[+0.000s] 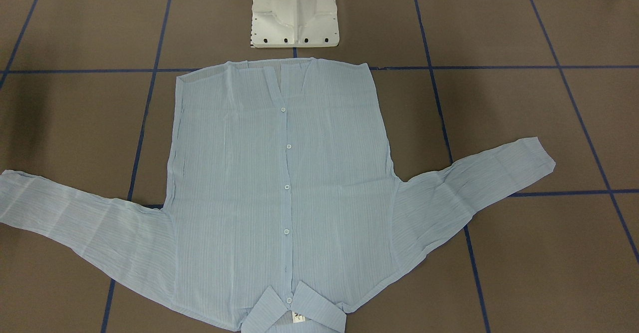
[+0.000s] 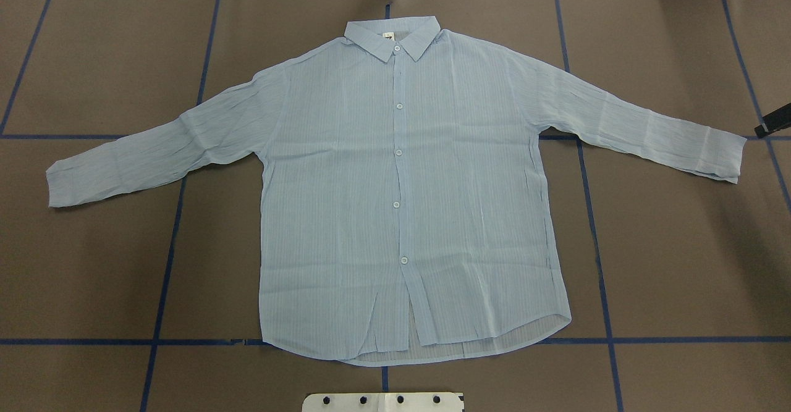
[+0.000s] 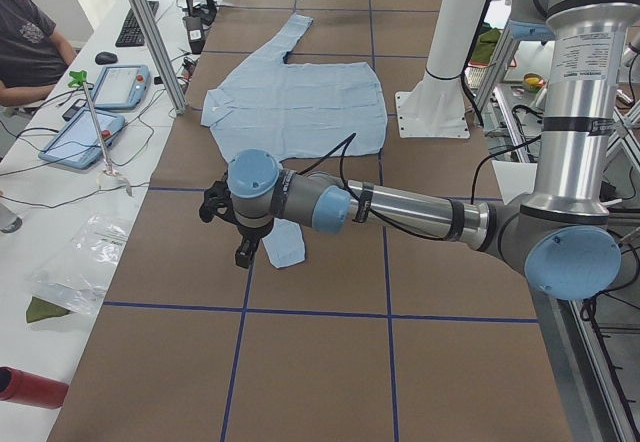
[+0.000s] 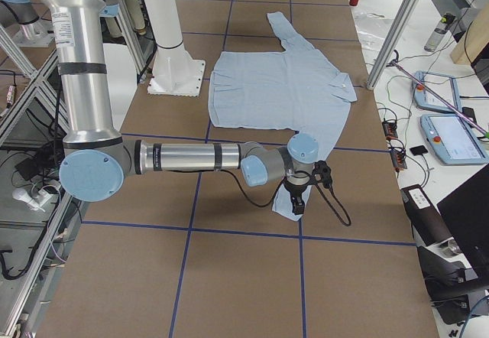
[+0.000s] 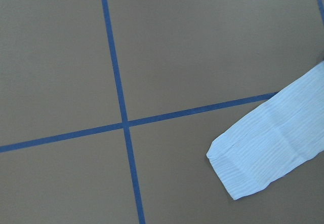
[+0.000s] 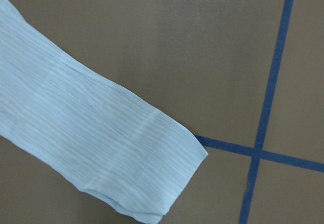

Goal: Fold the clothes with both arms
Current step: 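Lower the right gripper onto the cuff of the sleeve nearest it and grasp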

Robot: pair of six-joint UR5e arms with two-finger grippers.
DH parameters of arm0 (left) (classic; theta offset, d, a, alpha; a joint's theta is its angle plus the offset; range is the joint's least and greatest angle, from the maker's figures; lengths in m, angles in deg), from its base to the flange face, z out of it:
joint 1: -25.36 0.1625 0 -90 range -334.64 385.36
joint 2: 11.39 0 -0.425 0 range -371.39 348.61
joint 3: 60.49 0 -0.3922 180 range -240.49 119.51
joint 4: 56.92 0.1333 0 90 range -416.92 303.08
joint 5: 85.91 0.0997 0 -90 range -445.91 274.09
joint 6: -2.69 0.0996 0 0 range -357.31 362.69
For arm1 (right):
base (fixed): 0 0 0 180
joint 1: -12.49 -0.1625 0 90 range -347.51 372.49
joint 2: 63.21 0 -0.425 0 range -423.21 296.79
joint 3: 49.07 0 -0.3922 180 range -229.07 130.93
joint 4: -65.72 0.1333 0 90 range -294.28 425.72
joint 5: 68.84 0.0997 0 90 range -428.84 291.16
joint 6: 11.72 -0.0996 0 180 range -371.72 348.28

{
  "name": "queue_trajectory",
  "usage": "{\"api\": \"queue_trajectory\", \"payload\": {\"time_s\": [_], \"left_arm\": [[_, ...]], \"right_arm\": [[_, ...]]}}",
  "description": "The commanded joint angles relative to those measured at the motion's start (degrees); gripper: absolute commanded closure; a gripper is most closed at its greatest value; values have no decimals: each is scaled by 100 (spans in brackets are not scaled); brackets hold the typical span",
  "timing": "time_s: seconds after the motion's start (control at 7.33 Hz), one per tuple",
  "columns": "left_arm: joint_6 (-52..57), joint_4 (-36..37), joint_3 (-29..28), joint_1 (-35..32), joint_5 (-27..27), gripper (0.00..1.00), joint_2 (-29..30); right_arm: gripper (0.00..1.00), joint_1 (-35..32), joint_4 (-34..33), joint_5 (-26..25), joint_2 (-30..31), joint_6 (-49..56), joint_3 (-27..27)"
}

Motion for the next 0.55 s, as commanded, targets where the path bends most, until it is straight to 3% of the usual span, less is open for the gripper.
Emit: {"api": "queue_trajectory", "payload": {"time_s": [0.0, 0.41], "left_arm": [[-13, -84, -62, 19, 3, 0, 34], [57, -310, -449, 63, -15, 0, 193]], "right_arm": [[0, 199, 1384, -16, -20, -469, 908], [0, 419, 1511, -34, -20, -775, 973]]}}
